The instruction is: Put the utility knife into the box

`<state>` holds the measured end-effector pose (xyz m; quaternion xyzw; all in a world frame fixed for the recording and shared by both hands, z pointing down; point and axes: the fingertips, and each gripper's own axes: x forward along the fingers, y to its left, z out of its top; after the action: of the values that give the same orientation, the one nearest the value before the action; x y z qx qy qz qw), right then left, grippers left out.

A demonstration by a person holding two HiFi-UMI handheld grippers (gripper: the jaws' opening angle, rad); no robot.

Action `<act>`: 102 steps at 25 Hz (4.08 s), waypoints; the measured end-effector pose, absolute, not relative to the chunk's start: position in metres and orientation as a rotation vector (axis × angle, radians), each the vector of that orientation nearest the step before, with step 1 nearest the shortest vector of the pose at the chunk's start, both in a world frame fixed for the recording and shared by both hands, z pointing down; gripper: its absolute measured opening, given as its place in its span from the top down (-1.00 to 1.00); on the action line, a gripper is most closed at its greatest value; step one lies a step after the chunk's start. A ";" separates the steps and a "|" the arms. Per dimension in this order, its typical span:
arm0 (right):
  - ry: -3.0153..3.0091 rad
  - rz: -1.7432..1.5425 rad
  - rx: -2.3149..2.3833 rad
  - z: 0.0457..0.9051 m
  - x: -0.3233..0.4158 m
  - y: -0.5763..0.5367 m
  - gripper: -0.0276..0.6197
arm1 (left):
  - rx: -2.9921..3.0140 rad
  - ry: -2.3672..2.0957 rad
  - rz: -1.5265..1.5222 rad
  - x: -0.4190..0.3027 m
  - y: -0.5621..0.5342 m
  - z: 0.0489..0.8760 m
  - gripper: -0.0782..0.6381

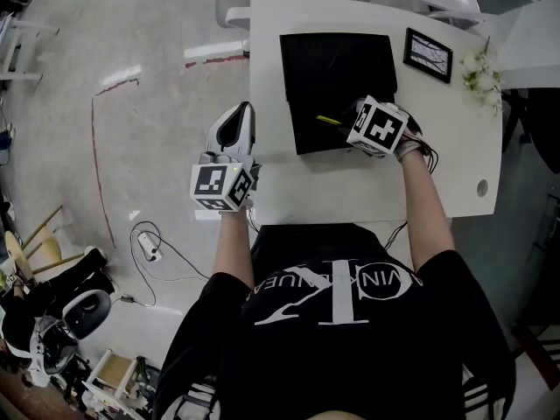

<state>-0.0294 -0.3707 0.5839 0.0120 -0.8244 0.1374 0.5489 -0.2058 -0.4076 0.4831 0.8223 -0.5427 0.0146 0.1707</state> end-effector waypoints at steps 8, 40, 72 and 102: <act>-1.960 0.345 0.021 0.584 -0.029 -0.371 0.76 | 2.332 -1.522 0.035 -0.205 -0.408 0.485 0.75; -2.015 0.393 0.109 0.572 -0.021 -0.382 0.76 | 2.341 -1.485 0.032 -0.197 -0.400 0.484 0.75; -2.268 0.301 0.540 0.504 0.006 -0.368 0.87 | 2.406 -1.502 0.001 -0.163 -0.354 0.453 0.75; -2.586 0.248 0.963 0.428 0.061 -0.318 0.87 | 2.453 -1.603 -0.020 -0.138 -0.280 0.414 0.75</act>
<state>0.0612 -0.3180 0.4280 0.3415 -0.9173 0.0882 0.1846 -0.1381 -0.2800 0.4139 0.8324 -0.5440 -0.0066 0.1055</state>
